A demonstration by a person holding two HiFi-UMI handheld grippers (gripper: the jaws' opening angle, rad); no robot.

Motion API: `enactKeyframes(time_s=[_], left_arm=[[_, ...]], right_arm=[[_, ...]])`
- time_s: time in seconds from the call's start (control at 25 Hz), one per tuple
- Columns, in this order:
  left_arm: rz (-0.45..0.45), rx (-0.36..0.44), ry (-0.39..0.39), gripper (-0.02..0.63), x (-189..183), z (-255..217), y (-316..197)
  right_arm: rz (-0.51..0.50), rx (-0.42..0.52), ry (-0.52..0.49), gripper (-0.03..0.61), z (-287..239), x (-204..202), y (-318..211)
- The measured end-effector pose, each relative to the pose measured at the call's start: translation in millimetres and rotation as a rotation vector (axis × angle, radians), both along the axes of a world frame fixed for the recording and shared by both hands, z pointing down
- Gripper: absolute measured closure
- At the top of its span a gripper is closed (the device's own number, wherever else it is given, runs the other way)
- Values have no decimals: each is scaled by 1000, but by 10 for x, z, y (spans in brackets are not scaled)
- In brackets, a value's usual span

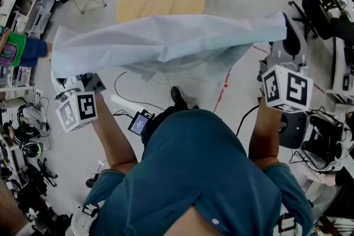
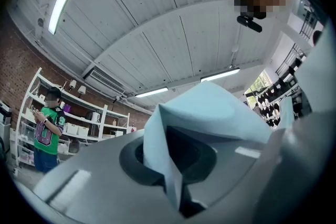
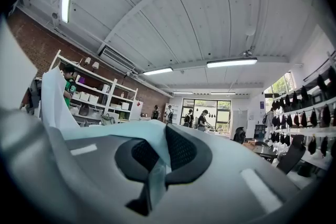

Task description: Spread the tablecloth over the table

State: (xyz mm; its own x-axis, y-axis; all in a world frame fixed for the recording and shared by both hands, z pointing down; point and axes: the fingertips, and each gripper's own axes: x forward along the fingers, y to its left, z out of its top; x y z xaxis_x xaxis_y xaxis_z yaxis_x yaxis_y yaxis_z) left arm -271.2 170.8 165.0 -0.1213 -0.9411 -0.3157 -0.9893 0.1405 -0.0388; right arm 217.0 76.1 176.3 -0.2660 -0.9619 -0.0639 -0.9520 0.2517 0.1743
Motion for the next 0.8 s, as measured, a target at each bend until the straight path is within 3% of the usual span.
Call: enactKeyframes(time_s=[0.8], left_arm=[[60, 19, 43, 612, -847, 107, -1166]], right_arm=[[93, 20, 38, 566, -90, -647, -900]])
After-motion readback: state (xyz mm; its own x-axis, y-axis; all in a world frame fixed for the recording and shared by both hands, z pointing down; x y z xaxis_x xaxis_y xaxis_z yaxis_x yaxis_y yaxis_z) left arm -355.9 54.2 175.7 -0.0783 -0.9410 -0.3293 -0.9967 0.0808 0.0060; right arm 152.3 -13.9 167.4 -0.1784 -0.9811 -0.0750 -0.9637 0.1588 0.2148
